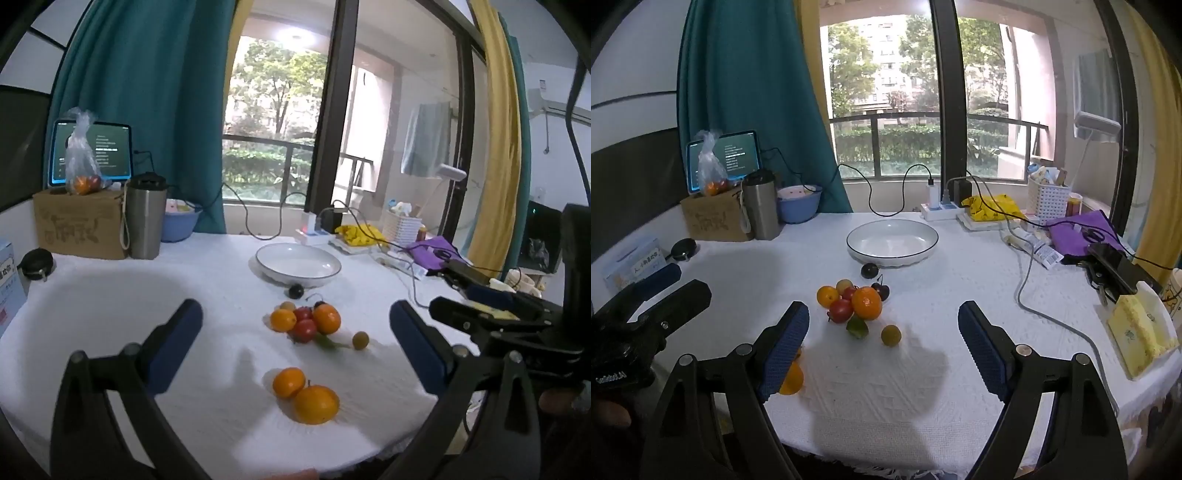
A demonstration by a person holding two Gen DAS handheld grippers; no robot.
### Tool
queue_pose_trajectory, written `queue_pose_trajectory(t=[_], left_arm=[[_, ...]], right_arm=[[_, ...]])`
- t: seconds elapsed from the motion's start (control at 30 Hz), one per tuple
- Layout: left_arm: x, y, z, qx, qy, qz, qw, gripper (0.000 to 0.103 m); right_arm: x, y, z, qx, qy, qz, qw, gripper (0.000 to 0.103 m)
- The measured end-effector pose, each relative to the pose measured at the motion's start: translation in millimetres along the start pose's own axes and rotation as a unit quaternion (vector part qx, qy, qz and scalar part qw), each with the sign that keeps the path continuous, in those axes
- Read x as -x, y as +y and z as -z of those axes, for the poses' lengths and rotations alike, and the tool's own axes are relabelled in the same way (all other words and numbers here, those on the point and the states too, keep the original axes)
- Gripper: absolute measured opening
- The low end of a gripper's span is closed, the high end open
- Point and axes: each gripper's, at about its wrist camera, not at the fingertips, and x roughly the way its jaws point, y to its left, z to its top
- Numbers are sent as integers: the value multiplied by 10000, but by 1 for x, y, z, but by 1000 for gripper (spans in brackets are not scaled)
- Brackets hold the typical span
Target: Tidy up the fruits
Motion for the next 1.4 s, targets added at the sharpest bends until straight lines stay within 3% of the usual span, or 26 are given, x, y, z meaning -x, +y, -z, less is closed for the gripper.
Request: queue_pose_trajectory(t=[1.4], left_arm=[[3, 1, -1, 57, -76, 88, 9999, 102]], right_arm=[[-2, 4, -2, 85, 22, 9, 10000, 86]])
